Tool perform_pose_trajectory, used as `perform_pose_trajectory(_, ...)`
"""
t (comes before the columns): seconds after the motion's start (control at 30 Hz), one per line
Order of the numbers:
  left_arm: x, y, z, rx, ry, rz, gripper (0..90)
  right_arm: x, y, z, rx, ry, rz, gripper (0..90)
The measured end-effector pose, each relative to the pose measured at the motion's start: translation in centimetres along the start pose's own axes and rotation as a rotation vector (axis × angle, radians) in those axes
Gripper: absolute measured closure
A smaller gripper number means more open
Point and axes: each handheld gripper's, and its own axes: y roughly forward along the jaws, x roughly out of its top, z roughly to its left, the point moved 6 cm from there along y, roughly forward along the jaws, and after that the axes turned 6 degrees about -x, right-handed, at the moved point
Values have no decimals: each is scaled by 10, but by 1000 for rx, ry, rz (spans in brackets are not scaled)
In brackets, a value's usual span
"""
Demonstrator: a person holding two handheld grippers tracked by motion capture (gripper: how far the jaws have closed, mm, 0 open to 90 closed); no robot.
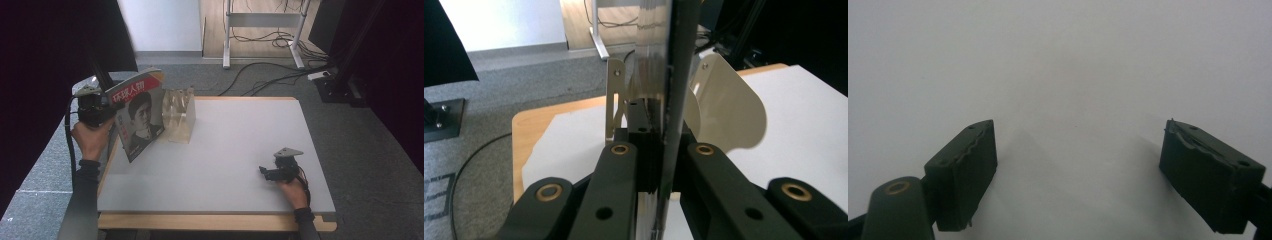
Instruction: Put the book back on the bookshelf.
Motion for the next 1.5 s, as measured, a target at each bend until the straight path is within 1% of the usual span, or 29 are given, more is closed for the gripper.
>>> perform_pose_trajectory(0.1, 0, 11, 1, 7, 1, -26, 870, 0, 0, 0, 0, -1, 0, 146)
perform_pose_trajectory(0.17, -3, 18, -1, -11, 9, -55, 870, 0, 0, 0, -1, 0, -1, 146)
perform_pose_trajectory(0.27, -10, 24, -4, -29, 10, -58, 868, 0, 0, 0, -1, 0, -1, 146)
perform_pose_trajectory(0.33, -16, 21, -6, -62, 20, -35, 866, 0, 0, 0, -2, -1, -2, 146)
perform_pose_trajectory(0.4, -18, 19, -8, -71, 36, 3, 861, 0, 0, 0, -2, 0, 0, 146)
perform_pose_trajectory(0.43, -19, 17, -9, -71, 49, 40, 858, 0, 0, 0, -2, 0, 0, 146)
perform_pose_trajectory(0.47, -20, 16, -10, -65, 56, 60, 856, 0, 0, 0, -1, 1, 1, 146)
perform_pose_trajectory(0.5, -21, 16, -11, -86, 48, 98, 846, 0, 0, 0, -2, 1, 0, 146)
perform_pose_trajectory(0.53, -22, 15, -12, -133, 27, 124, 815, 0, 0, 0, -2, 0, 0, 146)
perform_pose_trajectory(0.57, -23, 15, -12, -155, 12, 143, 793, 0, 0, 0, -2, 0, 1, 146)
perform_pose_trajectory(0.6, -24, 15, -13, -153, 11, 171, 786, 0, 0, 0, -2, 0, 0, 146)
perform_pose_trajectory(0.67, -23, 15, -13, -148, 10, 190, 789, 0, 0, 0, -2, 0, 0, 146)
perform_pose_trajectory(0.7, -22, 16, -13, -134, 12, 194, 803, 0, 0, 0, -1, 0, 0, 146)
perform_pose_trajectory(0.77, -20, 17, -12, -88, 24, 203, 860, 0, 0, 0, -2, 0, 0, 146)
perform_pose_trajectory(0.83, -17, 18, -10, -74, 27, 176, 869, 0, 0, 0, -2, -2, -1, 146)
perform_pose_trajectory(0.87, -15, 19, -10, -68, 19, 156, 870, 0, 0, 0, -2, -2, -1, 146)
perform_pose_trajectory(0.9, -12, 21, -8, -68, 9, 135, 872, 0, 0, 0, -2, -2, -1, 146)
perform_pose_trajectory(1.0, -7, 28, -6, -74, -3, 108, 872, 0, 0, 0, -1, -2, -2, 146)
perform_pose_trajectory(1.07, -4, 33, -4, -76, -2, 72, 872, 0, 0, 0, 0, -2, -1, 146)
perform_pose_trajectory(1.1, -4, 35, -3, -80, -7, 68, 871, 0, 0, 0, 0, -2, 0, 147)
perform_pose_trajectory(1.13, -4, 39, 0, -62, -8, 63, 871, 0, 0, 0, 0, -2, 0, 146)
perform_pose_trajectory(1.2, -5, 44, 4, -51, -7, 65, 870, 0, 0, 0, 0, -2, 0, 147)
perform_pose_trajectory(1.23, -5, 46, 6, -43, -1, 61, 870, 0, 0, 0, 1, -2, 1, 146)
perform_pose_trajectory(1.33, -7, 47, 15, -7, 1, 55, 866, 0, 0, 0, -1, -2, 0, 146)
perform_pose_trajectory(1.4, -8, 46, 20, -6, -1, 58, 857, 0, 0, 0, -1, -3, -1, 146)
perform_pose_trajectory(1.43, -8, 45, 22, 4, 3, 54, 842, 0, 0, 0, -1, -3, -1, 146)
perform_pose_trajectory(1.47, -8, 43, 24, 9, 2, 42, 802, 0, 0, 0, -1, -3, -1, 146)
perform_pose_trajectory(1.5, -8, 44, 25, 7, 3, 45, 753, 0, 0, 0, -1, -2, -1, 146)
